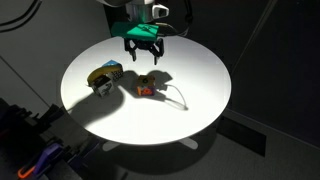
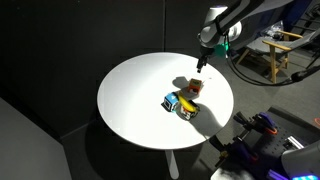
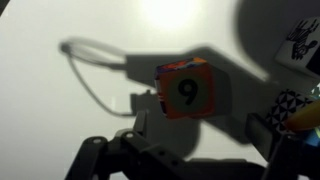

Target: Move the orange plushy cube downwards

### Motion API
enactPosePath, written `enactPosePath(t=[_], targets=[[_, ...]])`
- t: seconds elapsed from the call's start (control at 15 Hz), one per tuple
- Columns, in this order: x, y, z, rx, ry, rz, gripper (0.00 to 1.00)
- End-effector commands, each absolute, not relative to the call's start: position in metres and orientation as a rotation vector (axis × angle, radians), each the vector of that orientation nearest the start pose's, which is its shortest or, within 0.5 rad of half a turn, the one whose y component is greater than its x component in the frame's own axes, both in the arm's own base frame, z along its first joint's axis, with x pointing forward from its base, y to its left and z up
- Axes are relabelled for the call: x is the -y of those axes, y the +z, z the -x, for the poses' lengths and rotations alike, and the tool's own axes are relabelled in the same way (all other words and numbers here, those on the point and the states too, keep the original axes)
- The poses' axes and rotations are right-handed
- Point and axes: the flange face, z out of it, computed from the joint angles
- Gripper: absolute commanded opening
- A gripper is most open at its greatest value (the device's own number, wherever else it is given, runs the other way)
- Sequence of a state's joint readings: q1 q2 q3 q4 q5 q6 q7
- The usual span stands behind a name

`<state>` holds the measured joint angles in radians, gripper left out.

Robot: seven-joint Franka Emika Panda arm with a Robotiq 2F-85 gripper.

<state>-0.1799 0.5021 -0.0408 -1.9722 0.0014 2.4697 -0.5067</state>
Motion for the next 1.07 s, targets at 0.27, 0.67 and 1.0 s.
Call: enactPosePath(t=[0.27, 0.67, 1.0], targets=[[0.143, 0.169, -0.623, 0.724, 0.1, 3.089, 1.0], [0.138, 0.136, -0.632, 0.869, 0.149, 3.061, 1.0], [0.132, 0.12, -0.638, 0.927, 0.174, 3.054, 1.0]])
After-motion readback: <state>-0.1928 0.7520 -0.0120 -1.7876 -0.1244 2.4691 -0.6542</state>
